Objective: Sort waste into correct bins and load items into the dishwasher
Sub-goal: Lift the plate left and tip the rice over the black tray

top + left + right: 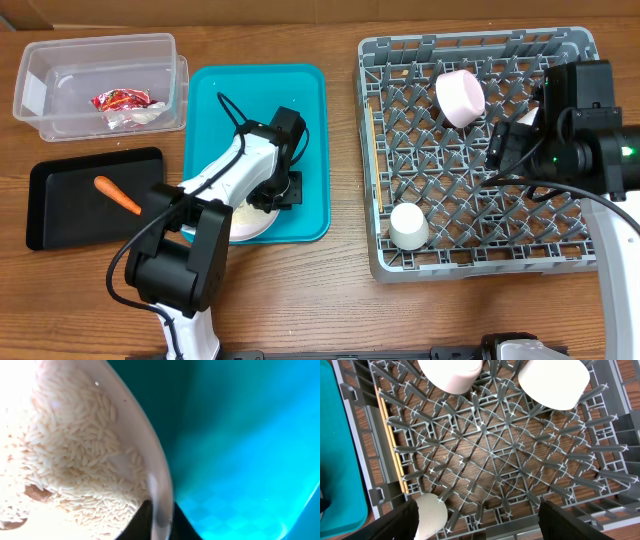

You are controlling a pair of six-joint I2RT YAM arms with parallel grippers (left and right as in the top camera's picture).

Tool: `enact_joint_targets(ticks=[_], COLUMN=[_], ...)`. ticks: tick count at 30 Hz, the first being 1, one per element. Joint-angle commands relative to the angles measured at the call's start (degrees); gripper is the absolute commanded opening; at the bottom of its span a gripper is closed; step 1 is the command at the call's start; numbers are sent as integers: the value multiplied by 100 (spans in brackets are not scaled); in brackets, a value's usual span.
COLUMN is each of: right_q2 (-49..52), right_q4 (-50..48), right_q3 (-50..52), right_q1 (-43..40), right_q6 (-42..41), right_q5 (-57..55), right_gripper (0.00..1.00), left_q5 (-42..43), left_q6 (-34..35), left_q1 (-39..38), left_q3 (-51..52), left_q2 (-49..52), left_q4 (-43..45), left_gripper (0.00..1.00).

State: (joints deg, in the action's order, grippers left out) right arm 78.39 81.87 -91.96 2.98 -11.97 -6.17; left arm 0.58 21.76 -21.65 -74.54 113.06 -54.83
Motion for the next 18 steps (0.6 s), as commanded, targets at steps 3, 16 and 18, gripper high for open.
enact_joint_targets(ticks=[3,16,18], right_q2=[13,13,13], right_q4=[-26,-26,-26], right_q3=[-24,-24,-24], right_q1=[-17,-17,-17], right_q6=[2,2,2], right_q5=[24,24,24], right_gripper=[79,80,79], left_q5=[28,-789,-881], left_q6=[9,4,7], left_q1=[9,9,9], left_q3=[133,81,15], left_q2=[9,9,9], left_q4=[146,358,278], left_gripper=[4,4,4])
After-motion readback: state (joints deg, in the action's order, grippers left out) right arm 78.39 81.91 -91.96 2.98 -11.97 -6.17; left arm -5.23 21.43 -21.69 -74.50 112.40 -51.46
